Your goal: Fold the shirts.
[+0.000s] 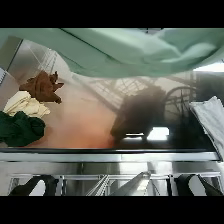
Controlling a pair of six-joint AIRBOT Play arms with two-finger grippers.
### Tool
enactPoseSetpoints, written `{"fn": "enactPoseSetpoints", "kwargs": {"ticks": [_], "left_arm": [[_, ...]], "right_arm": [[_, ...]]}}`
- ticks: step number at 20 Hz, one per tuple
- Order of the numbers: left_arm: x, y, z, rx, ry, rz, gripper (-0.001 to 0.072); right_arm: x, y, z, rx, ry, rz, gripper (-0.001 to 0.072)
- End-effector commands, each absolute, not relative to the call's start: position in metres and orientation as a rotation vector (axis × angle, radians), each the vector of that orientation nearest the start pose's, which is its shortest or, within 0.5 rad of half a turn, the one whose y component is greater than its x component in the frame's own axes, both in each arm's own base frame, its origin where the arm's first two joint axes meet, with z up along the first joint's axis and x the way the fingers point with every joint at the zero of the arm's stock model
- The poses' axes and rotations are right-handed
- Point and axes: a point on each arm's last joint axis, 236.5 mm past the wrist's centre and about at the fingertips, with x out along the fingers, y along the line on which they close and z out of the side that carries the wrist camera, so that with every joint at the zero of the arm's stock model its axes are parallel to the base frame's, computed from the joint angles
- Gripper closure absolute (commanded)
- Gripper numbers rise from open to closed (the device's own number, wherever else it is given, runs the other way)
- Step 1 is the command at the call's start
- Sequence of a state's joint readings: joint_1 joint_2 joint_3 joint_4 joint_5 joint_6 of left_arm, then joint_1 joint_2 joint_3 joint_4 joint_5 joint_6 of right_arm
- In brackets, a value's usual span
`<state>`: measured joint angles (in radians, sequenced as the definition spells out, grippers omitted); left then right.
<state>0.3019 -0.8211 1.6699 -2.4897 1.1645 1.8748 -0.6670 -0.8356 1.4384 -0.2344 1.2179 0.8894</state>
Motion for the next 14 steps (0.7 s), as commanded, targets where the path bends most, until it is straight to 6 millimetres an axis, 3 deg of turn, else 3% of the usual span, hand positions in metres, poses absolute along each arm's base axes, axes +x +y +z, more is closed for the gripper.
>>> {"fn": "enactPoseSetpoints", "kwargs": {"ticks": [1, 4, 6, 8, 11, 14], "left_arm": [[0.225, -0.082, 0.477, -0.104, 0.030, -0.360, 0.0681], [0.225, -0.077, 0.433, -0.125, 0.158, -0.338, 0.0680], [0.243, -0.067, 0.385, -0.215, 0.269, -0.341, 0.0680], [0.268, -0.051, 0.317, -0.344, 0.403, -0.328, 0.0680], [0.303, -0.024, 0.199, -0.510, 0.597, -0.286, 0.0680], [0.320, -0.001, 0.078, -0.685, 0.776, -0.186, 0.0679]], "right_arm": [[0.298, 0.034, 0.475, 0.129, -0.064, 0.475, 0.0693], [0.318, 0.043, 0.451, 0.175, 0.018, 0.568, 0.0693], [0.350, 0.055, 0.417, 0.227, 0.123, 0.655, 0.0693], [0.399, 0.076, 0.352, 0.238, 0.305, 0.713, 0.0693], [0.475, 0.107, 0.228, 0.246, 0.572, 0.720, 0.0693], [0.534, 0.112, 0.110, 0.371, 0.753, 0.636, 0.0692]]}}
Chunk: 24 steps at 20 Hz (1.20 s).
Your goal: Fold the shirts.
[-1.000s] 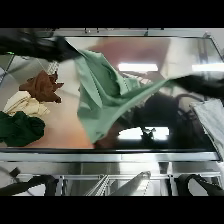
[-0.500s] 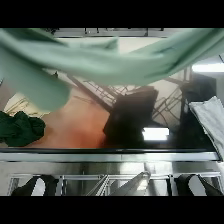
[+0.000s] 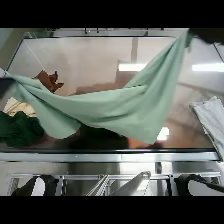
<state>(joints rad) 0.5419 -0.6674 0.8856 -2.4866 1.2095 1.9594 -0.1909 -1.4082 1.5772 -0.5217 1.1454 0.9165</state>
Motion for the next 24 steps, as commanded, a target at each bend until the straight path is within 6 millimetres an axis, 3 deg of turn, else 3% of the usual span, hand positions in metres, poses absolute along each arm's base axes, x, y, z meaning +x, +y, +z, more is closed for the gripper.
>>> {"fn": "enactPoseSetpoints", "kwargs": {"ticks": [1, 2, 3, 4, 5, 6, 10, 13, 14, 16, 19, 24], "left_arm": [[0.321, 0.003, 0.047, -0.740, 0.831, -0.150, 0.0675], [0.319, 0.005, 0.021, -0.786, 0.888, -0.127, 0.0532], [0.318, 0.004, 0.000, -0.828, 0.942, -0.119, 0.0183], [0.316, 0.000, -0.011, -0.867, 0.998, -0.132, -0.0005], [0.316, -0.004, -0.014, -0.882, 1.046, -0.164, -0.0004], [0.316, -0.009, -0.012, -0.894, 1.090, -0.210, -0.0004], [0.318, -0.020, 0.010, -0.906, 1.200, -0.375, -0.0003], [0.316, -0.011, 0.009, -0.843, 1.258, -0.382, -0.0003], [0.317, -0.007, 0.007, -0.835, 1.259, -0.368, -0.0004], [0.318, -0.005, 0.005, -0.843, 1.254, -0.354, -0.0003], [0.318, -0.006, 0.006, -0.843, 1.257, -0.358, -0.0003], [0.319, -0.007, 0.007, -0.851, 1.251, -0.363, -0.0003]], "right_arm": [[0.544, 0.109, 0.080, 0.415, 0.802, 0.612, 0.0631], [0.547, 0.104, 0.054, 0.465, 0.859, 0.592, 0.0342], [0.544, 0.097, 0.038, 0.511, 0.912, 0.584, 0.0280], [0.535, 0.088, 0.030, 0.560, 0.966, 0.584, 0.0282], [0.525, 0.078, 0.030, 0.588, 1.005, 0.592, 0.0288], [0.511, 0.067, 0.034, 0.609, 1.040, 0.612, 0.0375], [0.439, 0.038, 0.052, 0.724, 1.207, 0.663, 0.0370], [0.371, 0.034, 0.033, 0.753, 1.310, 0.529, 0.0370], [0.344, 0.036, 0.021, 0.774, 1.358, 0.456, 0.0345], [0.294, 0.054, -0.002, 0.836, 1.410, 0.361, 0.0162], [0.241, 0.081, -0.042, 0.907, 1.427, 0.281, 0.0155], [0.188, 0.116, -0.093, 0.949, 1.545, 0.273, 0.0155]]}}
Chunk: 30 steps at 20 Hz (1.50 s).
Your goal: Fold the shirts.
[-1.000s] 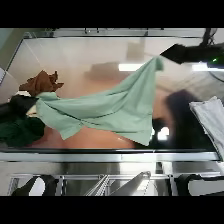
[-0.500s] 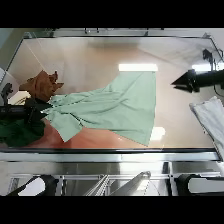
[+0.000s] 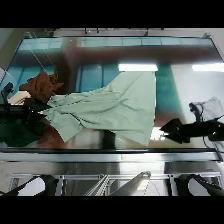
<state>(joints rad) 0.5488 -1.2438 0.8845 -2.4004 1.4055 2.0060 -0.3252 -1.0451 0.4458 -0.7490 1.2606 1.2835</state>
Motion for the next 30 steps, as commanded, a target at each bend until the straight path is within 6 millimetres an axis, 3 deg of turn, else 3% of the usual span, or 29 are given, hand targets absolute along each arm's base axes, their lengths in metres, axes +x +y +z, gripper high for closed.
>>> {"fn": "enactPoseSetpoints", "kwargs": {"ticks": [1, 5, 9, 10, 11, 13, 15, 16, 18, 22, 24, 25, 27, 30], "left_arm": [[0.318, -0.008, 0.008, -0.852, 1.254, -0.367, -0.0003], [0.318, -0.008, 0.008, -0.853, 1.255, -0.369, -0.0003], [0.318, -0.008, 0.008, -0.852, 1.255, -0.368, -0.0003], [0.318, -0.008, 0.008, -0.852, 1.255, -0.368, -0.0002], [0.318, -0.008, 0.008, -0.852, 1.255, -0.368, -0.0003], [0.318, -0.008, 0.008, -0.851, 1.254, -0.367, -0.0003], [0.318, -0.008, 0.007, -0.851, 1.254, -0.366, -0.0003], [0.318, -0.008, 0.008, -0.851, 1.254, -0.366, -0.0003], [0.318, -0.008, 0.007, -0.851, 1.255, -0.366, -0.0003], [0.324, -0.013, 0.004, -0.820, 1.248, -0.365, -0.0004], [0.331, -0.027, 0.002, -0.776, 1.244, -0.380, -0.0004], [0.337, -0.036, -0.002, -0.747, 1.234, -0.380, -0.0004], [0.340, -0.052, -0.022, -0.695, 1.252, -0.351, -0.0003], [0.306, -0.064, -0.073, -0.633, 1.472, -0.288, -0.0003]], "right_arm": [[0.184, 0.123, -0.100, 0.943, 1.563, 0.272, 0.0155], [0.181, 0.154, -0.118, 0.936, 1.611, 0.295, 0.0156], [0.215, 0.175, -0.122, 1.008, 1.478, 0.340, 0.0171], [0.222, 0.176, -0.121, 1.022, 1.447, 0.349, 0.0275], [0.225, 0.177, -0.120, 1.025, 1.433, 0.352, 0.0309], [0.227, 0.177, -0.118, 1.012, 1.424, 0.365, 0.0575], [0.233, 0.174, -0.113, 0.985, 1.402, 0.377, 0.0691], [0.239, 0.169, -0.109, 0.953, 1.386, 0.384, 0.0692], [0.256, 0.136, -0.104, 0.889, 1.364, 0.318, 0.0692], [0.291, 0.011, -0.094, 0.770, 1.301, 0.045, 0.0692], [0.304, -0.030, -0.079, 0.795, 1.241, -0.012, 0.0692], [0.308, -0.041, -0.073, 0.804, 1.219, -0.022, 0.0692], [0.311, -0.044, -0.069, 0.792, 1.214, -0.009, 0.0692], [0.311, -0.035, -0.073, 0.774, 1.235, 0.019, 0.0692]]}}
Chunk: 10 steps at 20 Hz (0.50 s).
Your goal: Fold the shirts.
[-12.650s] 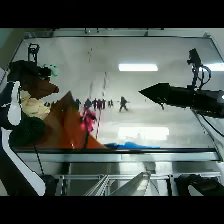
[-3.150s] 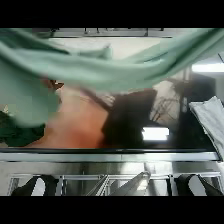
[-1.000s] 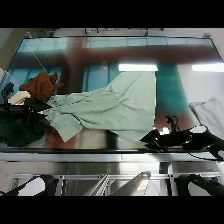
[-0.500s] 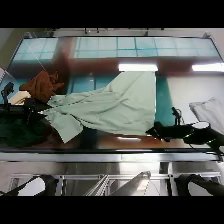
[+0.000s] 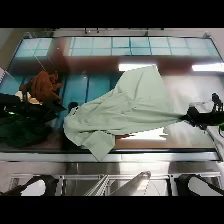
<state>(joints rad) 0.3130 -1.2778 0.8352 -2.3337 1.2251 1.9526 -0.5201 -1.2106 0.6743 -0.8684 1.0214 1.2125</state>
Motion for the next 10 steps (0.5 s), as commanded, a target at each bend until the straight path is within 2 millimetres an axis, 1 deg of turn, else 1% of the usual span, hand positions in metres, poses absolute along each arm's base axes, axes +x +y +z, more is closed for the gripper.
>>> {"fn": "enactPoseSetpoints", "kwargs": {"ticks": [1, 3, 6, 8, 10], "left_arm": [[0.293, -0.069, -0.083, -0.637, 1.536, -0.296, -0.0003], [0.272, -0.075, -0.100, -0.652, 1.629, -0.304, -0.0003], [0.258, -0.077, -0.115, -0.675, 1.694, -0.295, -0.0003], [0.252, -0.079, -0.118, -0.682, 1.717, -0.299, -0.0002], [0.242, -0.079, -0.111, -0.692, 1.759, -0.324, -0.0003]], "right_arm": [[0.311, -0.033, -0.074, 0.767, 1.238, 0.030, 0.0692], [0.313, -0.029, -0.074, 0.767, 1.239, 0.042, 0.0692], [0.314, -0.024, -0.073, 0.760, 1.237, 0.062, 0.0692], [0.315, -0.021, -0.072, 0.754, 1.240, 0.070, 0.0692], [0.314, -0.020, -0.072, 0.754, 1.243, 0.073, 0.0692]]}}
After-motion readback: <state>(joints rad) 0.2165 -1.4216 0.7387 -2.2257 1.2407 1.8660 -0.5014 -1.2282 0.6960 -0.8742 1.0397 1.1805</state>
